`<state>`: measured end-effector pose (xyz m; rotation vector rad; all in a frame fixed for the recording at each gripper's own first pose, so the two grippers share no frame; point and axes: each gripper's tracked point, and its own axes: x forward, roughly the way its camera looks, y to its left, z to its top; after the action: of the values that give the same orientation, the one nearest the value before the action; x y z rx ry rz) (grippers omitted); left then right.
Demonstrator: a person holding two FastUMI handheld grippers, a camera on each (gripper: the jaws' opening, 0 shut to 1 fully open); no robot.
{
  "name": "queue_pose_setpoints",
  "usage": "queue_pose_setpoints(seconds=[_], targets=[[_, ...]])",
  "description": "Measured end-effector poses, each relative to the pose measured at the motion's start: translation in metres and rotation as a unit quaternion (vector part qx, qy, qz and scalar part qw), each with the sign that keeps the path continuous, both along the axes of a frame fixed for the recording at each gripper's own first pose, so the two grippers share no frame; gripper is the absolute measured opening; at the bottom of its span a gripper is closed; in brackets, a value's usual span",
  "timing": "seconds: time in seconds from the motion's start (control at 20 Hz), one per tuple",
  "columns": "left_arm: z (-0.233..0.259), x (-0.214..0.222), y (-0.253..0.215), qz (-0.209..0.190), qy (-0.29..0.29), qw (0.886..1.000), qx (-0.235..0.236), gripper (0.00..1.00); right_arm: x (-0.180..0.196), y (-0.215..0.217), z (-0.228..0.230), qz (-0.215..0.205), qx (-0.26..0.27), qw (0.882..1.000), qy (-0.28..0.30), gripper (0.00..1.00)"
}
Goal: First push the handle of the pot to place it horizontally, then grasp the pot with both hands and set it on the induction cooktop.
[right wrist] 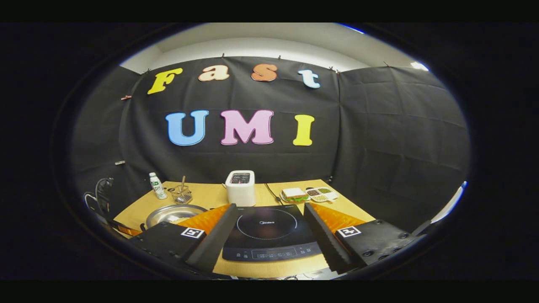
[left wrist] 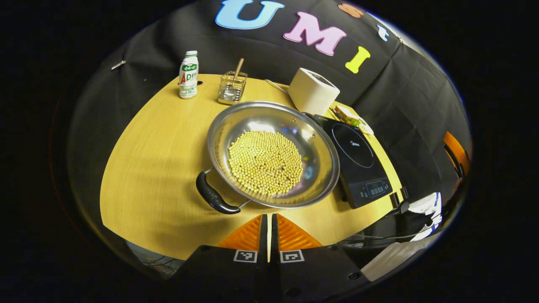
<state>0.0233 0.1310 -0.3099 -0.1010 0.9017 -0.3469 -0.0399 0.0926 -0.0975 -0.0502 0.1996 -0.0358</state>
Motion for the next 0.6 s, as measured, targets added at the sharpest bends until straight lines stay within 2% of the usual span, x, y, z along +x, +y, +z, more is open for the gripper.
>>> queue_pose_setpoints(seconds=[0.25,0.35,0.45,0.6], targets=[[-0.020,0.012,0.001,-0.020,0.034,0.999,0.036,0.05,0.000,-0.010,-0.009,-0.018,0.007,1.000,0.013,0.99],[-0.028,0.011,-0.004,-0.031,0.054,0.997,0.037,0.05,0.000,-0.015,-0.014,-0.026,0.008,0.999,0.021,0.98],[-0.034,0.019,0.002,-0.035,0.054,0.996,0.059,0.05,-0.001,-0.021,-0.016,-0.034,0.009,0.999,0.026,0.98],[-0.033,0.026,-0.001,-0.029,0.060,0.997,0.048,0.05,-0.001,-0.028,-0.018,-0.044,0.007,0.999,0.031,0.98]])
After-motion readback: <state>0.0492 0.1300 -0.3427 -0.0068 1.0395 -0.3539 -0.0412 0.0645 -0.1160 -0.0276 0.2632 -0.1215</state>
